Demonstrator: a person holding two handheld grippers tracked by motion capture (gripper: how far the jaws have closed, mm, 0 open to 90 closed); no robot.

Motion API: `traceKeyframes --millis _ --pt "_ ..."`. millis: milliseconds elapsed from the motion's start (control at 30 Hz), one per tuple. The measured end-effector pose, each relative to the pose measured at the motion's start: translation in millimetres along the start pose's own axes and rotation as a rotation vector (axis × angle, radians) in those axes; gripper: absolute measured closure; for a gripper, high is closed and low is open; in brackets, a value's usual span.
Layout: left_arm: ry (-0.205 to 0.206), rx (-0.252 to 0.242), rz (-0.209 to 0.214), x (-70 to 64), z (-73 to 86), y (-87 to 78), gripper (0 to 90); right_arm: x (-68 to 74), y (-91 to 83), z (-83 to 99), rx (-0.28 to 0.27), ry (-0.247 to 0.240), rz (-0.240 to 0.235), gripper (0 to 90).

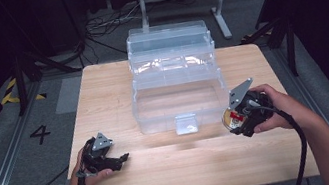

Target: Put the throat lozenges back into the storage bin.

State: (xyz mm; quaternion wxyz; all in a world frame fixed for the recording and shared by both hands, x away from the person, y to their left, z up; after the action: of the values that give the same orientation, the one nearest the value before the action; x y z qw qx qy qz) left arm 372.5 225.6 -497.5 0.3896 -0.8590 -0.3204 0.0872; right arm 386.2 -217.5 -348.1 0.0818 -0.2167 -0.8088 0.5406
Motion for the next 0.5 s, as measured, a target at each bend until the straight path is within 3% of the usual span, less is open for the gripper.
traceKeyframes --millis 100,267,367,433,500 --pt "0.000 0.000 0.000 0.0 0.0 0.0 16.6 -8.4 -3.5 -6.8 -0.033 0.023 0.030 20.4" --pt "0.000 0.000 0.000 0.0 0.0 0.0 16.6 -20.4 -7.3 -15.5 -0.041 0.025 0.038 20.4" --pt "-0.002 0.000 0.001 -0.2 0.0 0.0 16.6 -25.2 -8.2 -19.8 -0.056 0.006 0.064 20.4" --pt "-0.001 0.000 0.001 -0.1 0.0 0.0 16.6 -37.3 -10.3 -26.7 -0.089 -0.026 0.125 20.5" --pt "-0.001 0.000 0.001 -0.1 0.0 0.0 16.6 -39.8 -10.7 -28.1 -0.100 -0.037 0.138 20.5"
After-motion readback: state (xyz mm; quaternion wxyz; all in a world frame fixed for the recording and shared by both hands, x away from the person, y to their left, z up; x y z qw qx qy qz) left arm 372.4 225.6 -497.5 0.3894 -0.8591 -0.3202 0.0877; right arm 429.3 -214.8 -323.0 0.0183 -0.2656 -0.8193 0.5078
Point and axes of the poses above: each handheld gripper's, and its own axes: y roughly forward along the jaws, z roughly out of its underside, x roughly to its left, the point moved 2 cm from there along y, roughly forward along the jaws, and after that the axes turned 9 degrees about y, right-handed, at the moved point
